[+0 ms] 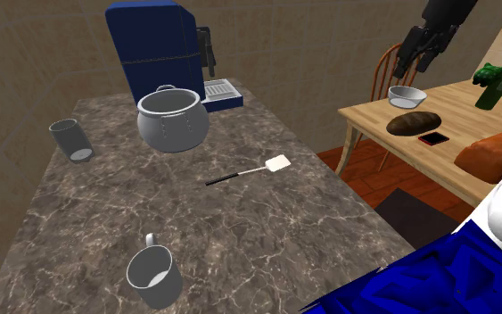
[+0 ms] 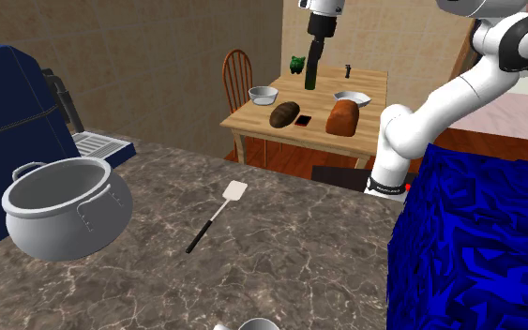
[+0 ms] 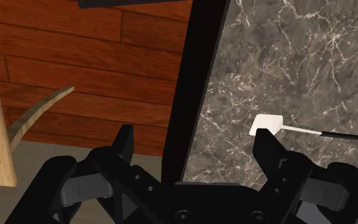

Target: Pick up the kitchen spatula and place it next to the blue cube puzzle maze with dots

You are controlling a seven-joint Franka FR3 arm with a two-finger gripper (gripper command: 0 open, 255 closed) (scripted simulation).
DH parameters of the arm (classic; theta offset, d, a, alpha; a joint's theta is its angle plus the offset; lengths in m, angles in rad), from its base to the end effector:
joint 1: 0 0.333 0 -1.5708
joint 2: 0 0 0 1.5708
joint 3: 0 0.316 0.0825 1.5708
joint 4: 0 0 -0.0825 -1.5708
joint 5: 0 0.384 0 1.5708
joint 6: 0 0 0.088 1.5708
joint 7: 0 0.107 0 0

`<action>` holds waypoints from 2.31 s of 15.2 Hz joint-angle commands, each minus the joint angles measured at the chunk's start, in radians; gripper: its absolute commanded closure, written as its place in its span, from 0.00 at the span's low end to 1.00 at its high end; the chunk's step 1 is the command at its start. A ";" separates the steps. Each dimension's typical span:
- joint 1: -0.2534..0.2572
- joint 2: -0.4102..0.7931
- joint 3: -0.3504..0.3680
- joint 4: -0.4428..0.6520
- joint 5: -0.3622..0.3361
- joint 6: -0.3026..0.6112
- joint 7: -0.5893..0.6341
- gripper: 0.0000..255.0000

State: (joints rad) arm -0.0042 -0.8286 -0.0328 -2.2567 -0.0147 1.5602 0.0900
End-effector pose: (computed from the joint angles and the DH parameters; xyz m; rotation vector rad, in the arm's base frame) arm 0.2923 -0.0169 0.6490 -3.1157 0.1857 -0.2054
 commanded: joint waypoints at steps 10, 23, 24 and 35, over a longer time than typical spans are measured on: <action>0.121 0.258 -0.031 0.008 0.007 0.236 -0.246 0.00; 0.268 0.653 -0.014 0.137 0.054 0.471 -0.593 0.00; 0.277 0.682 -0.009 0.150 0.057 0.484 -0.618 0.00; 0.365 0.977 0.073 0.305 0.066 0.594 -0.869 0.00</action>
State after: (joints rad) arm 0.3522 0.1169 0.0306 -1.9713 0.0534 2.1450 -0.7577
